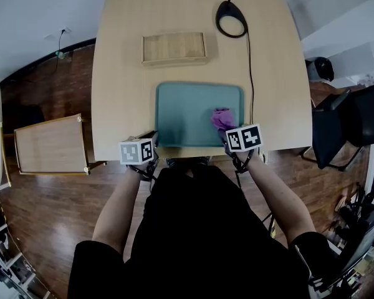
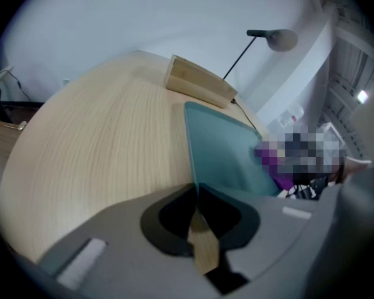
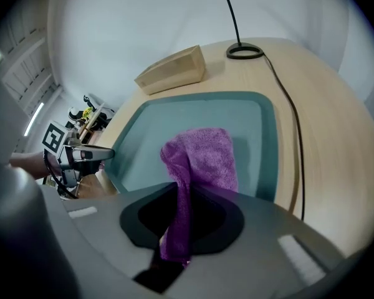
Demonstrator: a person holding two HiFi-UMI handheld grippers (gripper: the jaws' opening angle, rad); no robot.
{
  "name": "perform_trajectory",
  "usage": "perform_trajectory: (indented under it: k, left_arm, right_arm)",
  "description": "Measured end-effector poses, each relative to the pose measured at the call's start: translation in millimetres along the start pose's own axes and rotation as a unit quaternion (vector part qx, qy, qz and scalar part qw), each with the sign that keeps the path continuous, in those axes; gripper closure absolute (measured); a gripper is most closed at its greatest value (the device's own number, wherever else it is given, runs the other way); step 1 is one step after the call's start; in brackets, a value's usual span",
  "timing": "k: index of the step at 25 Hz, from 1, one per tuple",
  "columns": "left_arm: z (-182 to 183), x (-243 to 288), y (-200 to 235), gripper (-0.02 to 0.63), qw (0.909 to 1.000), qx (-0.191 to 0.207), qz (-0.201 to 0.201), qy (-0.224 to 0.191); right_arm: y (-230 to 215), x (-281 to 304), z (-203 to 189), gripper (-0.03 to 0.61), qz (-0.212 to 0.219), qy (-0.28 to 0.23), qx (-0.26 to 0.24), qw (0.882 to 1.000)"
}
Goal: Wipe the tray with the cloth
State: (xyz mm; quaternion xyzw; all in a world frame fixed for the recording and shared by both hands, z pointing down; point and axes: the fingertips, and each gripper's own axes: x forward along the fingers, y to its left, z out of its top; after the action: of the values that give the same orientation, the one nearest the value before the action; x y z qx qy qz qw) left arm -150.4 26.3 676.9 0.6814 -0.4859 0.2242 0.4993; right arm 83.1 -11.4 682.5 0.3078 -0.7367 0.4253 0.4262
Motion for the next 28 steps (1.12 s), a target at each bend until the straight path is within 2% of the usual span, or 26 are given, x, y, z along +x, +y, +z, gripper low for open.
perform_trajectory:
  k: [5, 9, 12, 15, 20, 23, 26, 28]
  left_arm:
    - [-1, 1, -2, 0.569, 1.0, -0.002, -0.007, 0.0]
    - [-1, 2, -5, 0.568, 0.9999, 0.0, -0.016, 0.003]
    - [-1, 0, -4, 0.566, 0.9998, 0.0, -0.02, 0.0]
    - [1, -4, -1, 0.566, 0.9999, 0.003, -0.009, -0.005]
    - [-2, 1, -4, 0.568, 0.9994, 0.0, -0.033, -0.008]
    - [-3, 0, -1, 0.568, 0.9989, -0.019, -0.042, -0.009]
    - [-4, 3, -1, 0.566, 0.999, -0.013, -0.043, -0.004]
    - [-6, 4, 0, 0.566, 0.9991, -0.012, -0.042, 0.0]
  right_arm:
    - [48, 22, 13, 0.528, 0.011, -0.015, -0.019, 1.0]
    - [106, 42, 17, 0.528, 0.039, -0.012, -0.072, 0.997]
    - [136, 56, 24, 0.528, 0.053, -0.005, -0.086, 0.995]
    - [161, 71, 30, 0.528, 0.073, 0.006, -0.073, 0.995]
    - [193, 89, 40, 0.531, 0.09, 0.009, -0.057, 0.994]
    - [198, 93, 42, 0.531, 0.119, 0.008, -0.036, 0.992]
    - [193, 86, 45, 0.531, 0.155, 0.004, -0.01, 0.988]
    - [183, 79, 43, 0.531, 0.153, 0.002, -0.002, 0.988]
